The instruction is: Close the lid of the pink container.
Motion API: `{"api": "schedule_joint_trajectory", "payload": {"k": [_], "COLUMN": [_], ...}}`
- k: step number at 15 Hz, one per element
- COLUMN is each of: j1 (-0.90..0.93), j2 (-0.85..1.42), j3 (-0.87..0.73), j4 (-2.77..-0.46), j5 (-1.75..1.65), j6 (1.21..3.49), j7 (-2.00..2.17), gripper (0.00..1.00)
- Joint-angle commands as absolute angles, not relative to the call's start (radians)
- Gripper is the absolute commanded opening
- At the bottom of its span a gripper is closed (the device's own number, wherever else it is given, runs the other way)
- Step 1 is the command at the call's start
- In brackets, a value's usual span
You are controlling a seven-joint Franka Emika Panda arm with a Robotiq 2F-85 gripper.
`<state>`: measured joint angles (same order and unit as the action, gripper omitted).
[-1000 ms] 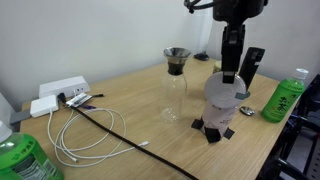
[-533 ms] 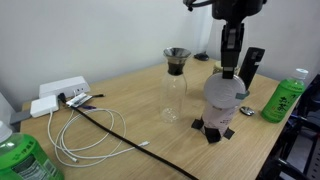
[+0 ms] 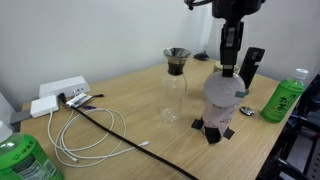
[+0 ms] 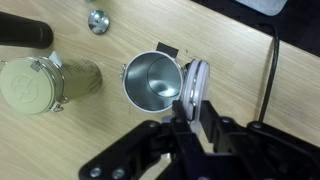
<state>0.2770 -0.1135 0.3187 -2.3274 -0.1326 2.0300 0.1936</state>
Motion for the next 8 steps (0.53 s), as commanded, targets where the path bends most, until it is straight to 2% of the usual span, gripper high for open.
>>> {"api": "schedule_joint_trajectory", "payload": {"k": [1, 8], "j1": [0.270, 0.271], "j2": [-0.110, -0.113], "j3": [0.306, 0.294], "j4": [-2.324, -2.336], "j5": [-0.136, -0.106], "j6": [2.007, 2.008], "j7": [0.206, 0.201], "gripper": [0.14, 0.15]}}
